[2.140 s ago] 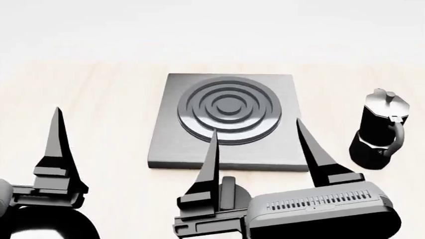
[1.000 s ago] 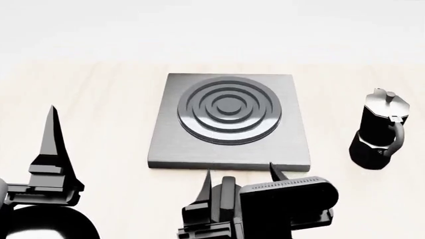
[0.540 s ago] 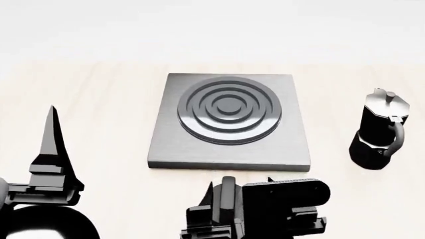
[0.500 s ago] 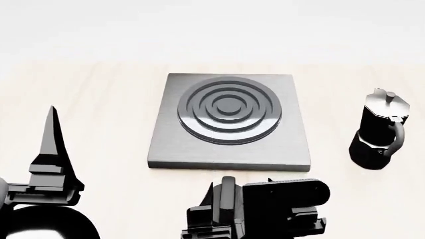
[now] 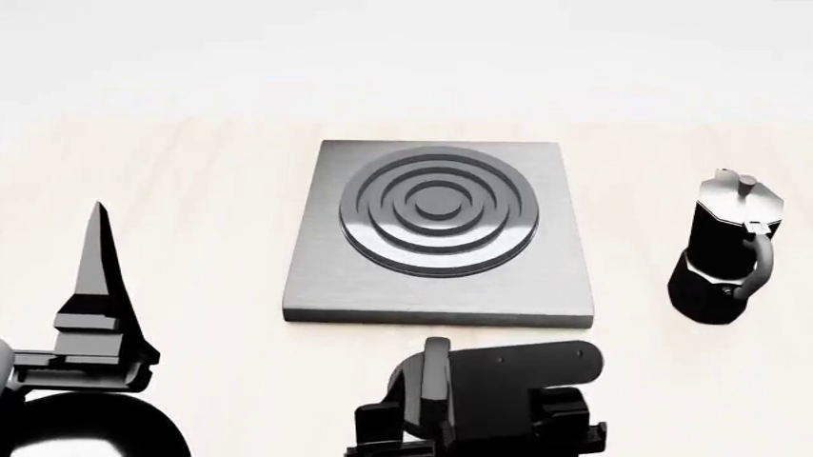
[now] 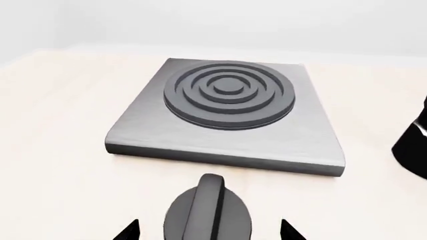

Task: Turn on the stove.

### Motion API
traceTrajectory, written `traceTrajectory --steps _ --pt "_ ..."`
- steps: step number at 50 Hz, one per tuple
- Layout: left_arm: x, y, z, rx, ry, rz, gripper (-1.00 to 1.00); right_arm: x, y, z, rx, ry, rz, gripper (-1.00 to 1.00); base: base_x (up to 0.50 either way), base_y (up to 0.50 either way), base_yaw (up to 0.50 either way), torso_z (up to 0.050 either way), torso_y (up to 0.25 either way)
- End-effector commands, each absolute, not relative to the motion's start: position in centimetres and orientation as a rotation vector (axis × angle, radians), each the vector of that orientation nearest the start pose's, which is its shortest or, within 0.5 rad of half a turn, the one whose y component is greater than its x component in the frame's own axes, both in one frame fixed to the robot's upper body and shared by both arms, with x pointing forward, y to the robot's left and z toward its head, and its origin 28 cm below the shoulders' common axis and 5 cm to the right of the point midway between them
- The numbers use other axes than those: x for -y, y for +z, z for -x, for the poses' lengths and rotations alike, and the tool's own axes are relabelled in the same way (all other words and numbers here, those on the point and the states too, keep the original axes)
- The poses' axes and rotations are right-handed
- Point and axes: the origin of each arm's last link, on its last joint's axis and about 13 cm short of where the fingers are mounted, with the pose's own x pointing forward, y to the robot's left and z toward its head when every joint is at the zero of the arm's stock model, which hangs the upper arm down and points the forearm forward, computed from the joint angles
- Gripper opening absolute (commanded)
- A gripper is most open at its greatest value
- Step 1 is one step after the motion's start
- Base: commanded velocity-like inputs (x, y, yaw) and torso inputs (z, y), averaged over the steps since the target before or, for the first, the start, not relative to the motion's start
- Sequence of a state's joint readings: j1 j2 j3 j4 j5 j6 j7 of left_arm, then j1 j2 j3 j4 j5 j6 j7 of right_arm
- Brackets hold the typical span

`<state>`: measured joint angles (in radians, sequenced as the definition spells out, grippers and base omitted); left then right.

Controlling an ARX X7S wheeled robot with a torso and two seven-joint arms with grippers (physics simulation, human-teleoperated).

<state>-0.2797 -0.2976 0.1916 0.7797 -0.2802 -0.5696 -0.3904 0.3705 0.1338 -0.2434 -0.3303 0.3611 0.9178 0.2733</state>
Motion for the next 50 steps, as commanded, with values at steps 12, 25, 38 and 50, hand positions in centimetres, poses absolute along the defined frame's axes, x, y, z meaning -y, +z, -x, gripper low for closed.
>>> traceTrajectory --steps 12,25,38,50 --pt "-20.2 18.0 -21.1 0.417 0.007 -0.027 1.00 6.1 9.6 -26.6 -0.340 0.135 0.036 1.00 0.00 0.00 0.00 0.000 0.000" --pt "-20.1 18.1 -21.1 0.418 0.008 -0.028 1.00 6.2 9.0 -27.5 -0.353 0.131 0.032 1.00 0.00 0.00 0.00 0.000 0.000" --pt "-20.1 18.1 -21.1 0.418 0.008 -0.028 1.00 6.2 8.6 -28.3 -0.362 0.126 0.019 1.00 0.00 0.00 0.00 0.000 0.000" --pt "-20.1 18.0 -21.1 0.418 0.007 -0.029 1.00 6.1 8.3 -29.1 -0.377 0.130 0.011 1.00 0.00 0.00 0.00 0.000 0.000"
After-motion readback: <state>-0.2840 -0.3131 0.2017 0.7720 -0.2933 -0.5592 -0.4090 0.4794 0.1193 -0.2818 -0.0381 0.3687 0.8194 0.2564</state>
